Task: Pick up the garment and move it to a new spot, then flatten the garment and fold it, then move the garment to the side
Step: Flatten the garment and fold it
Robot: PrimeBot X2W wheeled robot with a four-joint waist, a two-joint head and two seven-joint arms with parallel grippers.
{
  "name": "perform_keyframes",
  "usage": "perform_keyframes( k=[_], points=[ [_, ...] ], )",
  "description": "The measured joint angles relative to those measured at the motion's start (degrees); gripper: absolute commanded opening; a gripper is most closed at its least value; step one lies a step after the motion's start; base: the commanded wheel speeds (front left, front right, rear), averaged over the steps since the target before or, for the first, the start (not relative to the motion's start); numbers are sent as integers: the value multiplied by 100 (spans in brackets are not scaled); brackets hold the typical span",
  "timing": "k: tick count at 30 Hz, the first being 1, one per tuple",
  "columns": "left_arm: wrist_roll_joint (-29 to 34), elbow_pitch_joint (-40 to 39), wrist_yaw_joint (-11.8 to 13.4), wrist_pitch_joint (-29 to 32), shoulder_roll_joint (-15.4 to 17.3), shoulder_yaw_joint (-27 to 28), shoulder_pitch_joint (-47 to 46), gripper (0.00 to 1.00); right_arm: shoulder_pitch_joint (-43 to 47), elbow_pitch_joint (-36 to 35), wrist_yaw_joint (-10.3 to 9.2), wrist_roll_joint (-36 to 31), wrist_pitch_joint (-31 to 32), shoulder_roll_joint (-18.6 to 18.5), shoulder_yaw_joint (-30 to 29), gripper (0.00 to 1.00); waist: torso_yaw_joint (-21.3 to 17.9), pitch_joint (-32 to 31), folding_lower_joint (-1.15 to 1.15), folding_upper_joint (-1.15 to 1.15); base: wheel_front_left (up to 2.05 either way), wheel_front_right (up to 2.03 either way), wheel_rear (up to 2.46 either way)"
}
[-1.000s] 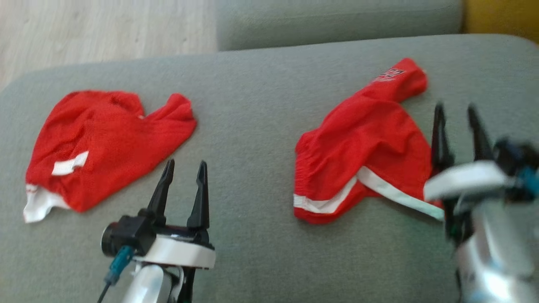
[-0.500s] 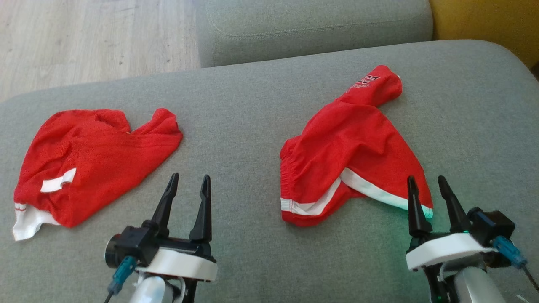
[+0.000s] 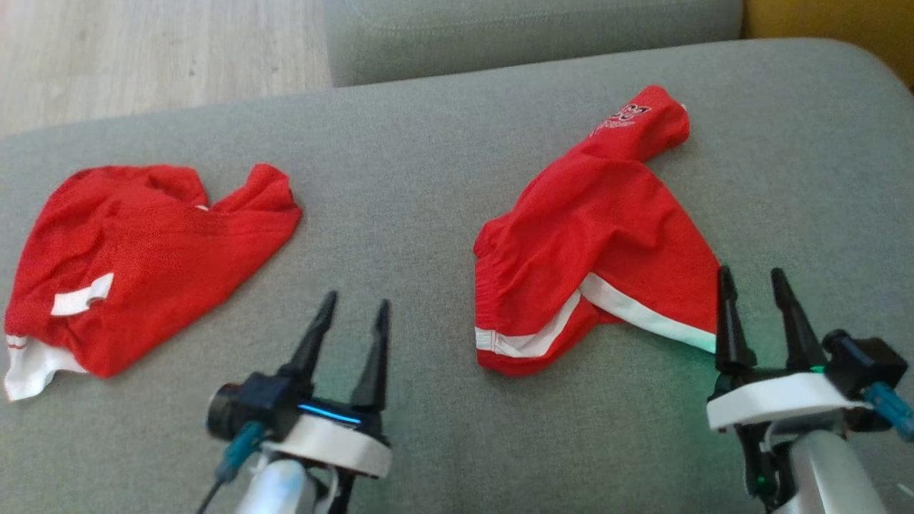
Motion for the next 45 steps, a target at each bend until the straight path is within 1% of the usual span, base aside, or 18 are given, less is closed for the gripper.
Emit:
perform_keyframes(
  k=[4, 5, 9, 14, 17, 22, 28, 37, 38, 39, 41, 42, 45],
  points=[
    [46, 492, -63, 33, -3, -508, -374, 100, -89, -24, 0, -4, 0, 0, -130, 100, -6, 155, 1, 0, 0, 0, 0],
    [46, 615, -102, 93, -3, -636, -462, 100, -95, -25, 1, -4, 0, 0, -137, 100, -8, 188, 1, 0, 0, 0, 0],
    [-32, 972, -108, 348, 1, -1170, -788, 100, -104, -22, 1, -4, 0, 1, -123, 100, -44, 312, 1, 0, 0, 0, 0],
    [-578, 1024, -147, 550, 80, -2030, -1053, 100, -230, 7, 1, -1, 0, 1, -141, 100, -115, 429, 1, 0, 0, 0, 0],
    [-894, 1031, -149, 598, 220, -2325, -1134, 100, -241, 12, 1, 4, 0, 1, -142, 100, -136, 467, 1, 0, 0, 0, 0],
    [-1062, 1200, -149, 590, 385, -2423, -1288, 100, -253, 15, 1, 5, 0, 2, -137, 100, -166, 506, 0, 0, 0, 0, 0],
    [-1247, 1346, -149, 601, 382, -2610, -1441, 100, -303, 46, 0, 4, 0, 2, -135, 100, -200, 530, 0, 0, 0, 0, 0],
    [-1606, 1350, -149, 616, 397, -2961, -1513, 100, -325, 121, 1, 13, 0, 2, -110, 100, -241, 574, 0, 0, 0, 0, 0],
    [-1642, 1350, -149, 615, 404, -2983, -1536, 99, -325, 130, 1, 13, 0, 2, -110, 100, -243, 576, 0, 0, 0, 0, 0],
    [-1696, 1350, -149, 602, 414, -3032, -1596, 58, -326, 159, 1, 13, 0, 2, -105, 100, -245, 576, 0, 0, 0, 0, 0],
    [-1747, 1348, -149, 571, 423, -3084, -1623, 7, -327, 202, 1, 12, 0, 2, -96, 100, -247, 570, 0, 0, 0, 0, 0],
    [-1755, 1344, -149, 522, 430, -3109, -1623, 0, -327, 216, 1, 12, 0, 2, -87, 100, -249, 568, 0, 0, 0, 0, 0],
    [-1807, 1345, -149, 442, 459, -3144, -1625, 0, -331, 278, 1, -7, 0, 2, -70, 100, -249, 557, 0, 0, 0, 0, 0]
  ],
)
